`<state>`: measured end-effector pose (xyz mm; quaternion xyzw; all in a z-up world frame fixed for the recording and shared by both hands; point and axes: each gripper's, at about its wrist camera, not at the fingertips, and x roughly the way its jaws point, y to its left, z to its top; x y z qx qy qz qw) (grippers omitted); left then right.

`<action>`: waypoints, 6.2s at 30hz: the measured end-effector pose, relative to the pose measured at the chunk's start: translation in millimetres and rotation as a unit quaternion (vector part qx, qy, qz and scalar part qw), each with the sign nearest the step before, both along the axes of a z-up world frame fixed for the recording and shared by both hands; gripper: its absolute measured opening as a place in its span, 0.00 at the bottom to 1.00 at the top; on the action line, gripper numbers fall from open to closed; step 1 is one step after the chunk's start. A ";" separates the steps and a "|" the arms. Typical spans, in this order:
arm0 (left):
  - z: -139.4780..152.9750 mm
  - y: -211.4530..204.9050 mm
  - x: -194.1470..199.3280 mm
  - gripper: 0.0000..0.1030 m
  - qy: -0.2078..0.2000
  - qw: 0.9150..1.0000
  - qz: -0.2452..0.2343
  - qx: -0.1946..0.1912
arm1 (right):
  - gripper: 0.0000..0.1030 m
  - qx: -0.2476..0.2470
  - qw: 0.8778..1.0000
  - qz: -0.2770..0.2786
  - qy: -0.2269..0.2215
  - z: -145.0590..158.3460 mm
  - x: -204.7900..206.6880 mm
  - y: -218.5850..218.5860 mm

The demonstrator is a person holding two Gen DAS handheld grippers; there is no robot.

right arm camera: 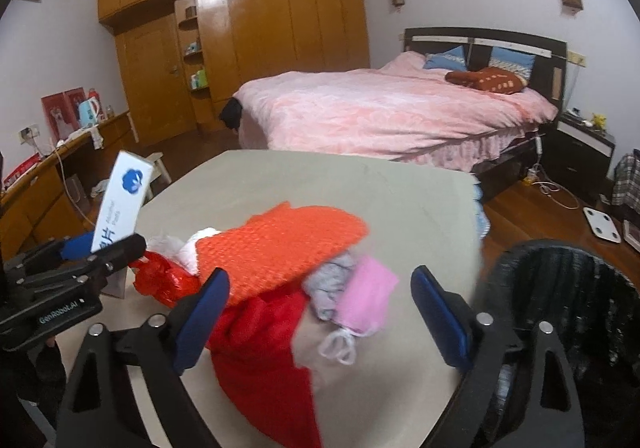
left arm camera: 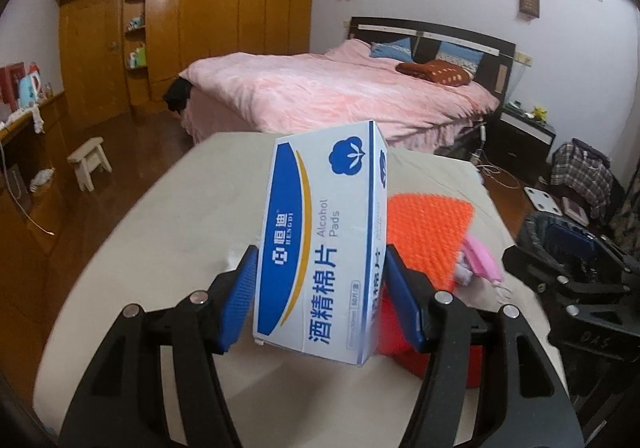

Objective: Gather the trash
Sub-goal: 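Grasp the orange mesh net with the right tool while the left tool holds the box, then drop the box and orange net into the bin by opening both tools, then move both tools back over the remaining trash on the table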

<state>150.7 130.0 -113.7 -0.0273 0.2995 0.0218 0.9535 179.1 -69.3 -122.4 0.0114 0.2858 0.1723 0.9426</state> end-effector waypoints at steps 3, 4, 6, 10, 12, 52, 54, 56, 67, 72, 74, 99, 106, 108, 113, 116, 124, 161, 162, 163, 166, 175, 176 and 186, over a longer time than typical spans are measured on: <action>-0.5 7.8 2.8 0.58 0.001 1.000 0.005 0.007 | 0.83 0.002 1.000 0.009 0.012 -5.3 9.8 14.1; -1.3 9.7 3.6 0.58 0.001 1.000 0.005 0.009 | 0.82 0.006 1.000 0.010 0.020 -7.5 14.5 18.2; -2.4 12.3 5.1 0.58 0.001 1.000 0.007 0.012 | 0.80 0.011 0.999 0.008 0.032 -11.8 21.4 22.7; -4.5 16.6 8.6 0.58 0.003 1.000 0.008 0.010 | 0.69 0.018 0.997 0.006 0.069 -25.5 39.3 28.9; -5.3 16.7 9.2 0.58 0.003 1.000 0.008 0.012 | 0.57 0.028 0.995 0.013 0.095 -33.7 47.3 30.8; 26.1 -70.6 -7.6 0.58 -0.011 0.997 -0.079 0.003 | 0.07 0.030 0.999 0.003 -0.012 65.9 -21.5 -61.7; 26.6 -77.6 -6.4 0.58 -0.009 0.996 -0.086 0.003 | 0.07 0.027 0.999 -0.003 -0.017 68.5 -22.0 -70.1; 27.7 -86.4 -5.5 0.58 -0.010 0.995 -0.095 0.002 | 0.07 0.024 0.999 -0.014 -0.023 72.0 -23.1 -80.7; 30.0 -170.1 11.4 0.58 -0.020 0.984 -0.176 -0.011 | 0.07 0.010 0.994 -0.104 -0.035 79.5 -36.5 -171.9; 28.6 -224.9 17.6 0.58 -0.024 0.974 -0.222 -0.019 | 0.07 0.004 0.988 -0.154 -0.032 76.6 -43.5 -221.1; 27.0 -245.5 19.3 0.58 -0.024 0.970 -0.240 -0.023 | 0.07 0.001 0.985 -0.172 -0.030 73.8 -46.7 -239.8; 23.2 -243.2 24.0 0.89 -0.011 0.971 -0.235 -0.035 | 0.95 0.014 0.971 -0.235 -0.053 58.4 -77.0 -262.3; 32.3 -171.6 12.0 0.90 -0.025 0.987 -0.158 -0.017 | 0.95 0.030 0.977 -0.204 -0.057 61.0 -68.1 -210.6; 33.8 -149.0 8.9 0.90 -0.026 0.990 -0.135 -0.010 | 0.95 0.034 0.981 -0.184 -0.056 61.4 -64.0 -189.7; 33.2 -107.7 -1.2 0.90 -0.031 0.995 -0.095 0.012 | 0.95 0.038 0.989 -0.133 -0.042 56.9 -51.7 -140.7; 28.5 -78.6 -5.8 0.90 -0.028 0.997 -0.066 0.020 | 0.95 0.032 0.993 -0.109 -0.037 50.4 -44.6 -109.0; 8.5 -24.9 -11.9 0.90 -0.018 0.999 -0.017 0.047 | 0.95 0.019 0.997 -0.066 -0.020 28.1 -29.9 -50.9; -48.2 7.6 18.9 0.79 0.039 0.999 0.021 0.022 | 0.14 -0.015 0.995 -0.014 0.099 -50.7 44.8 -11.2; -48.5 8.4 19.1 0.78 0.040 0.999 0.023 0.021 | 0.14 -0.014 0.995 -0.014 0.095 -47.3 42.8 -11.8; -48.7 8.3 19.0 0.77 0.041 0.999 0.025 0.020 | 0.13 -0.013 0.996 -0.015 0.091 -44.7 40.7 -12.4; -50.0 8.0 18.7 0.71 0.043 0.998 0.030 0.020 | 0.13 -0.008 0.997 -0.013 0.082 -37.6 38.1 -13.9; -52.2 2.0 21.8 0.24 0.055 0.998 0.016 0.011 | 0.13 -0.008 0.998 -0.003 0.062 -23.9 25.0 -9.9; -50.7 0.5 20.4 0.21 0.052 0.998 0.014 0.012 | 0.13 -0.006 0.998 -0.002 0.061 -22.1 23.8 -10.1; -23.9 -11.4 -1.7 0.18 0.015 1.000 0.007 0.008 | 0.13 0.007 0.999 0.006 0.032 5.1 5.3 -14.9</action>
